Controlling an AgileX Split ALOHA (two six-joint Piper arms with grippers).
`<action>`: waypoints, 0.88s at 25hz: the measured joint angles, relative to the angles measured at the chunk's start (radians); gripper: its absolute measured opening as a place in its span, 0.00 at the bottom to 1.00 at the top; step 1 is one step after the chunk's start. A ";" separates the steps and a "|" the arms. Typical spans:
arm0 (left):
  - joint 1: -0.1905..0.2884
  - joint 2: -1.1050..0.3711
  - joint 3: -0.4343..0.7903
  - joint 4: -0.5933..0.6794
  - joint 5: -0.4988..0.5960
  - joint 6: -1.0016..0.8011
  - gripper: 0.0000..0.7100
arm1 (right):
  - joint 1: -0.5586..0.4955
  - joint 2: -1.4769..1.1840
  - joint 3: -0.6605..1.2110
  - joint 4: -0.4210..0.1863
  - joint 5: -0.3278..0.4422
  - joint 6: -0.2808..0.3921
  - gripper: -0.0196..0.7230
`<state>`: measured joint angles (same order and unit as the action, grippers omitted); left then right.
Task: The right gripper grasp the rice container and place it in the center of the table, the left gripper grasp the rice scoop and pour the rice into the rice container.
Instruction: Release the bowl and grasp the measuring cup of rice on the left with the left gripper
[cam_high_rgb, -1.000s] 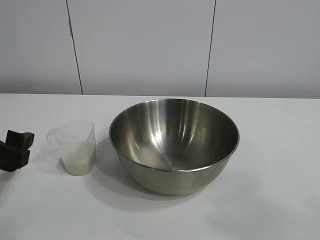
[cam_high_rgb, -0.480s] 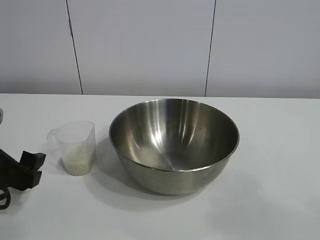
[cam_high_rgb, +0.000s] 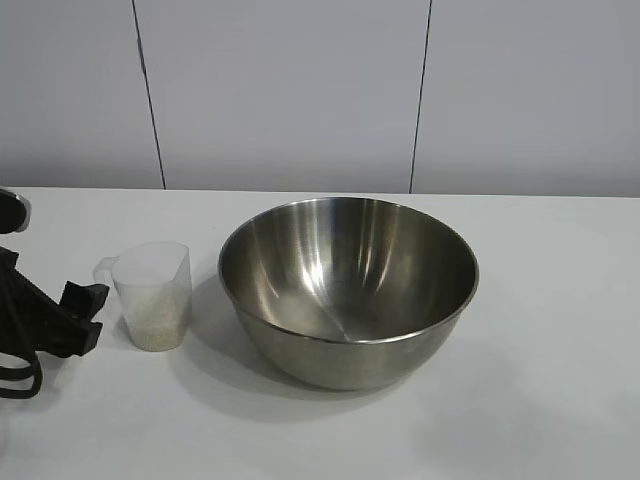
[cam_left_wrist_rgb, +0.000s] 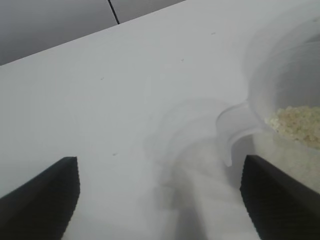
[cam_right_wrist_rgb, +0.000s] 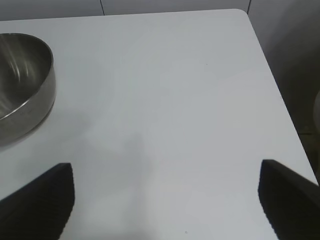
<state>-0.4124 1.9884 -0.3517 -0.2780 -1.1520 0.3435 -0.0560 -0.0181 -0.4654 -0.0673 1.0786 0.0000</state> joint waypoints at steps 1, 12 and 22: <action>0.000 0.003 0.000 0.001 0.000 -0.002 0.88 | 0.000 0.000 0.000 0.000 0.000 0.000 0.96; 0.000 0.070 -0.026 0.002 0.000 -0.024 0.88 | 0.000 0.000 0.000 0.000 -0.001 0.000 0.96; 0.030 0.070 -0.070 0.025 0.000 -0.023 0.88 | 0.000 0.000 0.000 0.000 -0.001 0.000 0.96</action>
<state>-0.3819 2.0582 -0.4214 -0.2533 -1.1519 0.3205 -0.0560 -0.0181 -0.4654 -0.0673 1.0779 0.0000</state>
